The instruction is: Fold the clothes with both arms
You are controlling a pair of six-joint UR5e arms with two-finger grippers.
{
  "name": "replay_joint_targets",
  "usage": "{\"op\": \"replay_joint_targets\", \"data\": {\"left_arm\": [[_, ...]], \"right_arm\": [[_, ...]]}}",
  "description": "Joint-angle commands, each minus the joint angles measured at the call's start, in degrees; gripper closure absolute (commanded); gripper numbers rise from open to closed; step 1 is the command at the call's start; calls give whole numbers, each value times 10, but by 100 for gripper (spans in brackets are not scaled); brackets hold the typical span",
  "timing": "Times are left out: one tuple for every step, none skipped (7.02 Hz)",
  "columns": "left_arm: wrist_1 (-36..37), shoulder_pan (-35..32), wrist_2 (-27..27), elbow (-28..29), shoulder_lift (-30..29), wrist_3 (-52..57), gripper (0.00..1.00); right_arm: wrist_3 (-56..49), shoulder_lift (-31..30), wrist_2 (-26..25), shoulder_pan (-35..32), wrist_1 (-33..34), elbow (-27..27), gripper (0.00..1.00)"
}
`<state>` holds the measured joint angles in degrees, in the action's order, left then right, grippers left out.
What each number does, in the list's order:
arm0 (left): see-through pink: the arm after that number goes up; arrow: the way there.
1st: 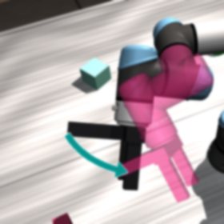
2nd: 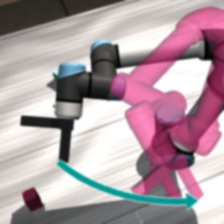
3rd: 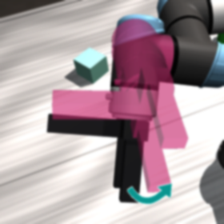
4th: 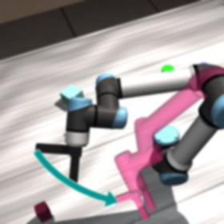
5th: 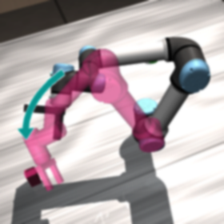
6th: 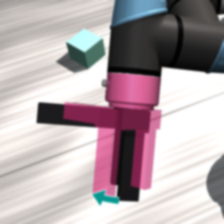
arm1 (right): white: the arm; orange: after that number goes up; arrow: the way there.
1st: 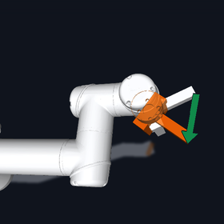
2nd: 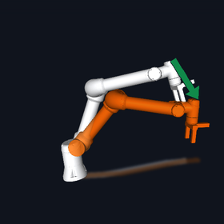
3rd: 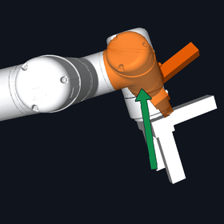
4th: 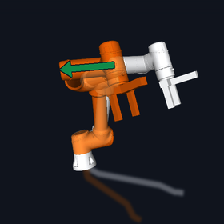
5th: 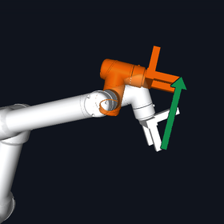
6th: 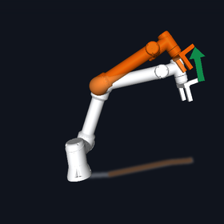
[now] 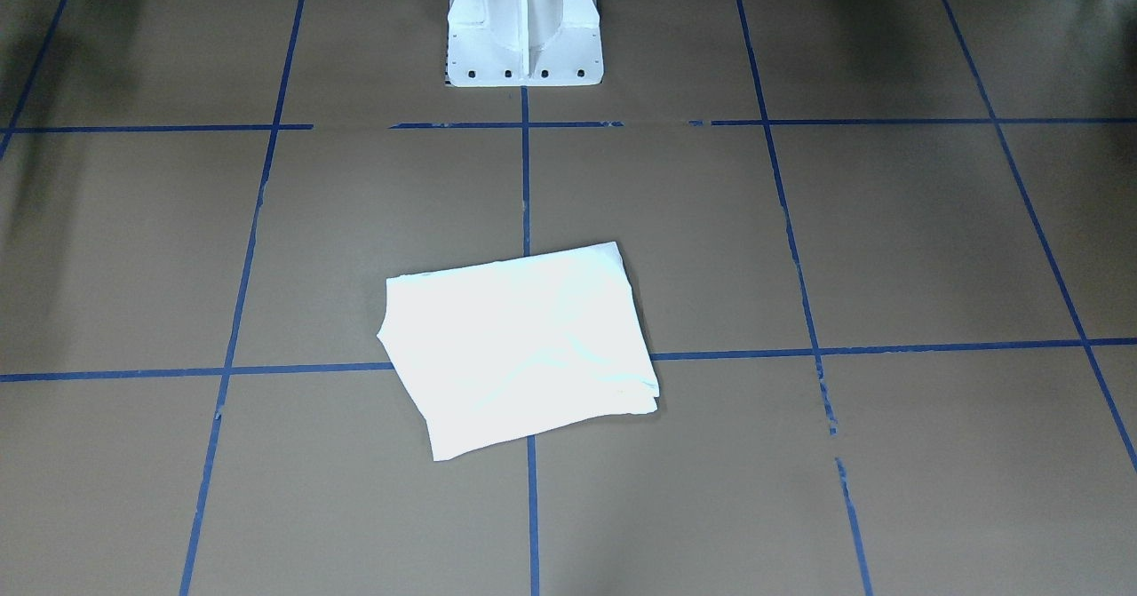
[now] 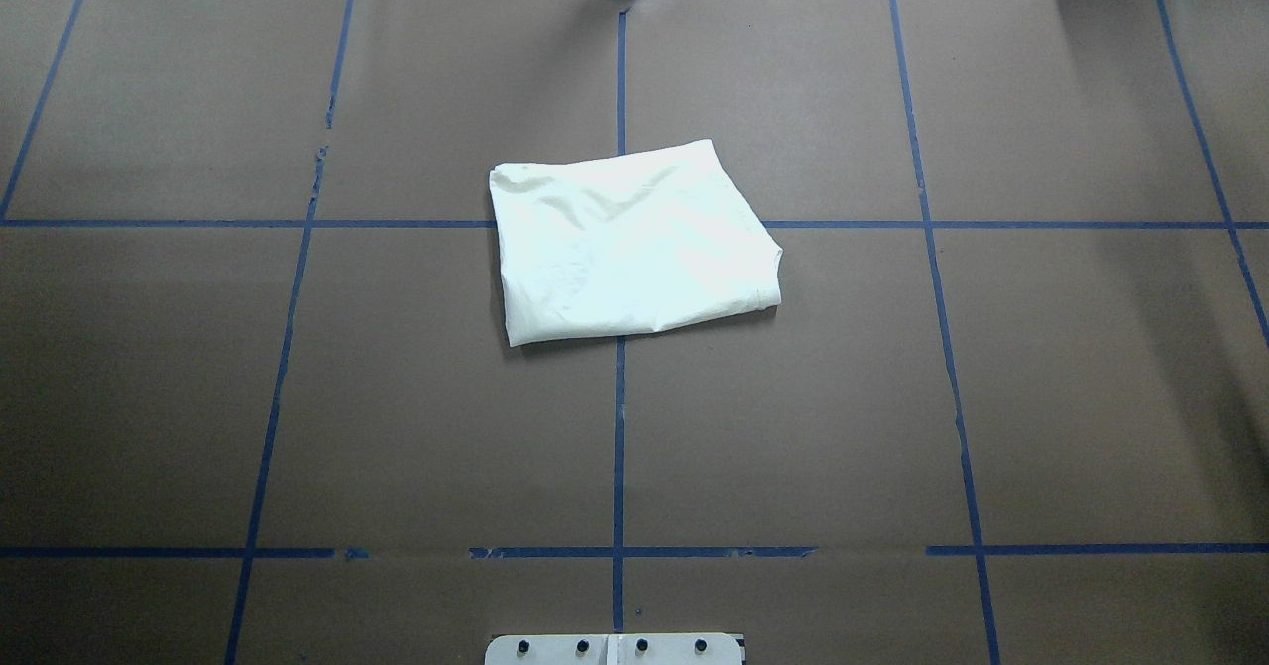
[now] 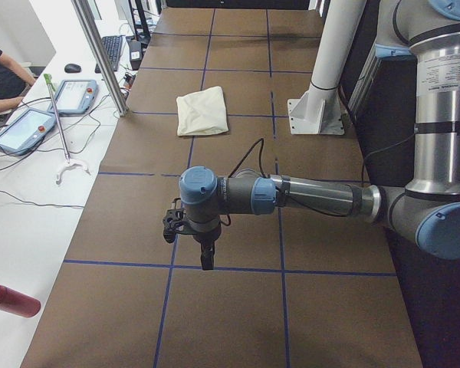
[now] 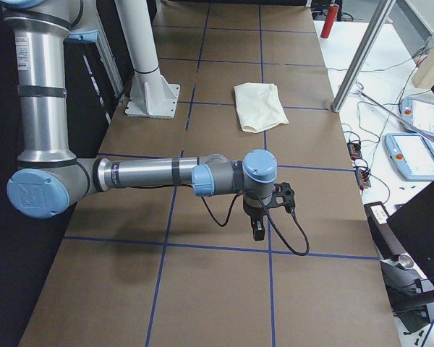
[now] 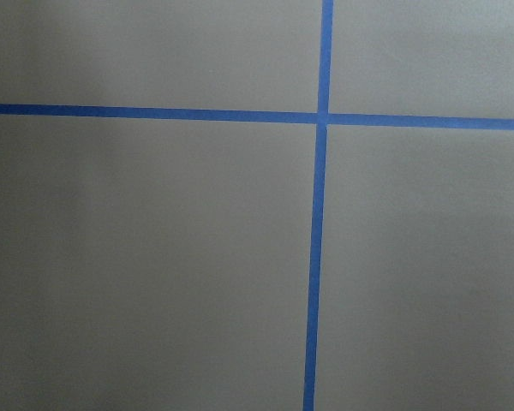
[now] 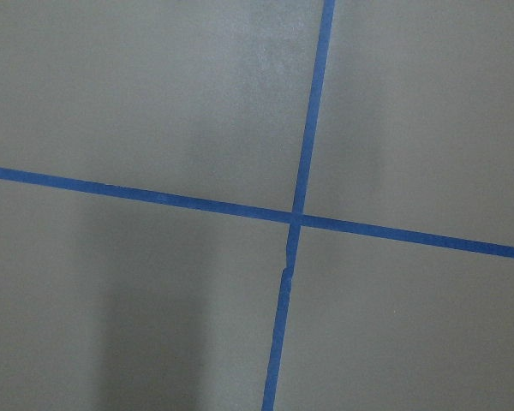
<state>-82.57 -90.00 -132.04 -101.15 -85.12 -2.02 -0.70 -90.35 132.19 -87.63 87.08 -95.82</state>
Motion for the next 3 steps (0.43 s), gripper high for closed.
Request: {"op": "replay_joint_targets", "data": {"left_arm": [[-2,0,-6,15,-2,0,0],[0,0,-7,12,-3,-3,0],[0,0,-5,10,-4,-3,0]], "right_arm": [[0,0,0,0,-1,-1,0],[0,0,0,0,-1,-2,0],[0,0,3,0,-1,-2,0]]}}
